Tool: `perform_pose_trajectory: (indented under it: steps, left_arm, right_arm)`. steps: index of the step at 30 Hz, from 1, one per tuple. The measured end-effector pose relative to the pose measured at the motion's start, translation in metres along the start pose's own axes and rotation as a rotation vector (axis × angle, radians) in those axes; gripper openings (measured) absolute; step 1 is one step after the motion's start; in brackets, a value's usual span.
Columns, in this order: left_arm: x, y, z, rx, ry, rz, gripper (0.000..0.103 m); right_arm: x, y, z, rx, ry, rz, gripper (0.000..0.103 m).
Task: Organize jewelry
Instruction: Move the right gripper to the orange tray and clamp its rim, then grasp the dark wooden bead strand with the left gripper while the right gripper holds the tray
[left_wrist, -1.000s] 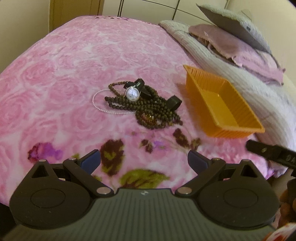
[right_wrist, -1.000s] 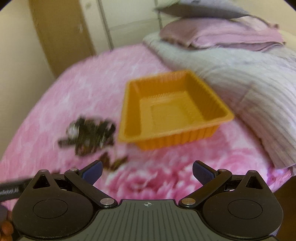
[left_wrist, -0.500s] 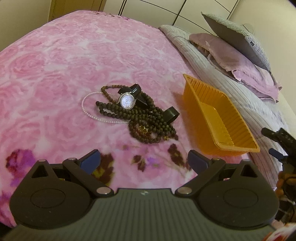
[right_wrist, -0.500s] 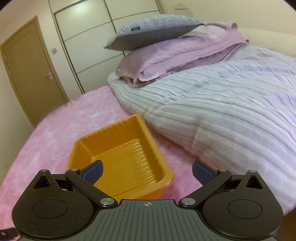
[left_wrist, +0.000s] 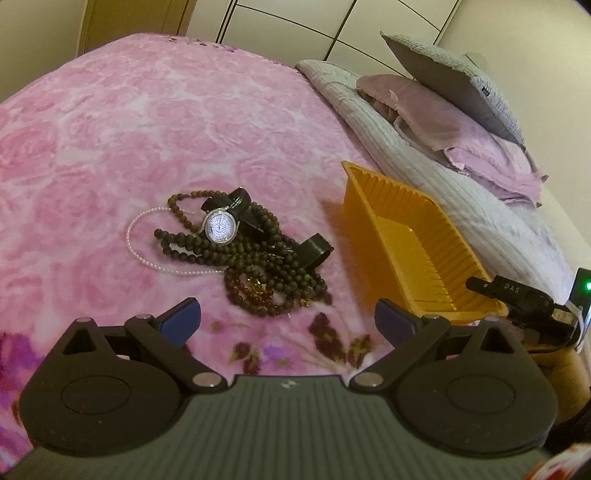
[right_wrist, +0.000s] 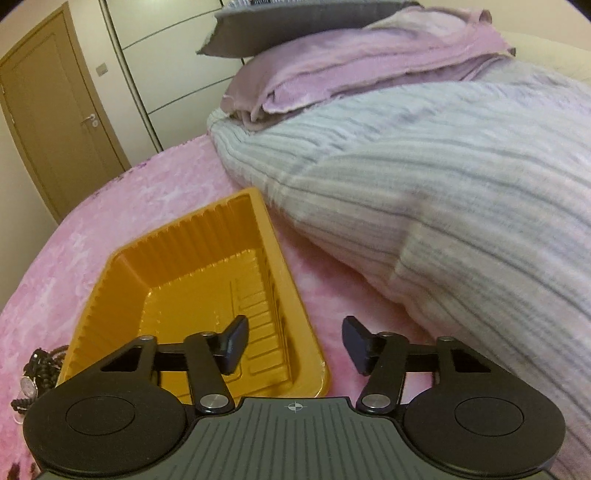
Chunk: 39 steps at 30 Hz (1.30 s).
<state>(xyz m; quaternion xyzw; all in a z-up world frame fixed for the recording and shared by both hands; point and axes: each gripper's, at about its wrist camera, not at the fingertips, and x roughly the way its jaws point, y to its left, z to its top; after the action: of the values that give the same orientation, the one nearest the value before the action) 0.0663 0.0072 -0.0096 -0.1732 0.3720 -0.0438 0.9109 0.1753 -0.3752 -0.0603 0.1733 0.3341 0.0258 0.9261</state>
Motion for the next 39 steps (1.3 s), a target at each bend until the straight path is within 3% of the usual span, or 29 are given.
perform_pose_trajectory:
  steps: [11, 20, 26, 31, 39]
  left_arm:
    - [0.013, 0.002, -0.002, 0.0, 0.022, 0.012, 0.1]
    - [0.013, 0.002, -0.004, 0.014, 0.018, 0.023, 0.1]
    - [0.011, 0.009, -0.006, 0.074, 0.012, 0.051, 0.098]
    - [0.014, 0.013, -0.008, 0.122, 0.023, 0.031, 0.094]
    - [0.033, -0.004, -0.007, 0.358, 0.028, 0.034, 0.078]
  right_arm:
    - [0.011, 0.0, -0.001, 0.031, 0.042, 0.028, 0.021]
    - [0.003, 0.006, 0.005, 0.021, 0.068, 0.016, 0.008]
    - [-0.011, 0.035, 0.014, -0.189, 0.029, -0.047, 0.007]
    - [-0.027, 0.066, 0.015, -0.415, -0.039, -0.108, 0.006]
    - [-0.045, 0.096, 0.007, -0.638, -0.089, -0.15, 0.005]
